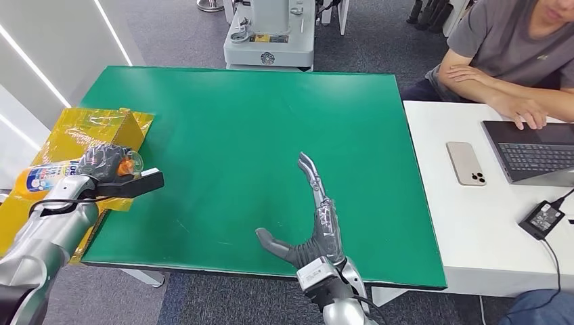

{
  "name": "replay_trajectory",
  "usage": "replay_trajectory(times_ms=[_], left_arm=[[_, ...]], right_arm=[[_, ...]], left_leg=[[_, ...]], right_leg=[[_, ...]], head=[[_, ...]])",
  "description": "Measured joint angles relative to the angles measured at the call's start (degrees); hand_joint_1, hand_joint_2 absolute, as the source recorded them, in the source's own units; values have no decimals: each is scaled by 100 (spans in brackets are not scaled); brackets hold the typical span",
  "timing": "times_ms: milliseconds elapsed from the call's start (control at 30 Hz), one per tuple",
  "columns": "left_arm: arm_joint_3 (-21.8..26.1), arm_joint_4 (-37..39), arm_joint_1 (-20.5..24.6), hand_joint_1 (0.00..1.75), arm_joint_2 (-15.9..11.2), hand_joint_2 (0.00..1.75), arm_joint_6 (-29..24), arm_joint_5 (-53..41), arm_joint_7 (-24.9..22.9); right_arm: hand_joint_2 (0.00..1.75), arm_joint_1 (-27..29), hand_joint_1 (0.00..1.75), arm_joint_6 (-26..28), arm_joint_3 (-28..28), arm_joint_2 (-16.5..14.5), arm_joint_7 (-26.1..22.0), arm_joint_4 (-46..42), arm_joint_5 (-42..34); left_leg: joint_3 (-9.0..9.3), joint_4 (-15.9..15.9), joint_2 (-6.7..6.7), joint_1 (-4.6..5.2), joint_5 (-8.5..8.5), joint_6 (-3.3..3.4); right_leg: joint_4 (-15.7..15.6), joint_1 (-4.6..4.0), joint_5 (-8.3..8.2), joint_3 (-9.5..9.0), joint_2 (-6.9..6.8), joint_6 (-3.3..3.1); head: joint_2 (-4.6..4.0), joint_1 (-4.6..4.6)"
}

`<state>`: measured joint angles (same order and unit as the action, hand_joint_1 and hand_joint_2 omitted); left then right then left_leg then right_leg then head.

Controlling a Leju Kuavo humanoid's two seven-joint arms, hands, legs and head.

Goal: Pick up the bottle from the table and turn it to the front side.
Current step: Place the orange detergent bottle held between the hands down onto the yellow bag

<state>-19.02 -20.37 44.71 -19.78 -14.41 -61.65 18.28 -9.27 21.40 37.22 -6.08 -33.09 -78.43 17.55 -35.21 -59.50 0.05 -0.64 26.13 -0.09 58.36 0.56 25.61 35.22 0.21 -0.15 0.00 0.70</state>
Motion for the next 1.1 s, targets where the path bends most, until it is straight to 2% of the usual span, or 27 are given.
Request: replay_trajectory(times_ms=[200, 667, 867, 1100], left_arm=[[-75, 92, -90, 175, 333, 175, -203, -162, 207], [-323, 216, -114, 175, 1056, 175, -287, -454, 816], [-472, 241, -168, 175, 1204, 175, -244, -615, 710], [-606, 297, -248, 175, 1191, 175, -156, -799, 398]], right_arm=[[175, -10, 0, -6, -2, -6, 60, -19, 29], [175, -151, 0, -82, -6, -68, 83, 17, 79], [175, -224, 0, -93, -7, -79, 40, 109, 5], [175, -266, 0, -71, -19, -80, -21, 204, -44]], left_leg=[[0, -1, -2, 0, 0, 0], [-1, -1, -2, 0, 0, 0], [-1, -1, -1, 0, 0, 0], [-1, 0, -1, 0, 0, 0]], right_leg=[[-1, 0, 0, -1, -1, 0], [-1, 0, 0, 0, -1, 0], [0, 0, 0, 0, -1, 0], [1, 0, 0, -1, -1, 0]], head=[[0, 0], [0, -1], [0, -1], [0, -1]])
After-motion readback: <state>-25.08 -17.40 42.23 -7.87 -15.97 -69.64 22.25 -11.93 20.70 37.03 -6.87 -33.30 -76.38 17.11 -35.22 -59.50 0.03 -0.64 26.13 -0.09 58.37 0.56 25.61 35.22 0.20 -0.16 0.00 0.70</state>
